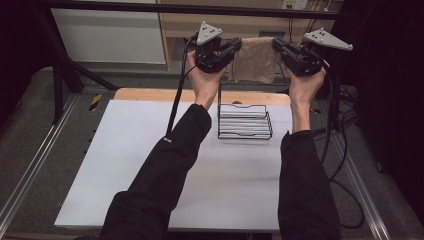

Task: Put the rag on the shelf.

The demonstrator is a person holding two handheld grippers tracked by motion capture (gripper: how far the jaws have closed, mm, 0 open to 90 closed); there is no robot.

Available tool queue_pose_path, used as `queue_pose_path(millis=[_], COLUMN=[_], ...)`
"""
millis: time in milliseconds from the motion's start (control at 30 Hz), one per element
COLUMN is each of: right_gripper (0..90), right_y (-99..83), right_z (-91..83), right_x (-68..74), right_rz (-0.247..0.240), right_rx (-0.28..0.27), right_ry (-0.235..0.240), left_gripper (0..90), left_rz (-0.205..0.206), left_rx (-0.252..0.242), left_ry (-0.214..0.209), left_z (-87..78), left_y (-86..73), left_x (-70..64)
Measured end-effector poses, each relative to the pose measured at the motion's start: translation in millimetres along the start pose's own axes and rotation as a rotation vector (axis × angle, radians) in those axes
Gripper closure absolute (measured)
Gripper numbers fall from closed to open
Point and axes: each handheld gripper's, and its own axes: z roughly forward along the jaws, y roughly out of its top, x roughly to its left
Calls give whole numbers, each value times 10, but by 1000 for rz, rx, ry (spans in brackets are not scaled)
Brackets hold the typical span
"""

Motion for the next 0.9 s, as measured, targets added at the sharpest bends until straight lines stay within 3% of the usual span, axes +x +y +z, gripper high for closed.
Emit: queue_pose_path(millis=[300, 700, 900], right_gripper=[851, 850, 850], right_y=[-113, -344, -428], right_z=[21, -12, -35], right_x=[-44, -23, -28], right_rz=[4, 10, 19], right_rx=[23, 62, 75], right_ry=[5, 23, 29], left_gripper=[841, 841, 840], left_rz=[21, 12, 31], left_rx=[34, 77, 93], left_ry=[13, -7, -11], left_z=[53, 43, 26], left_y=[-95, -319, -371], left_x=[-7, 33, 15])
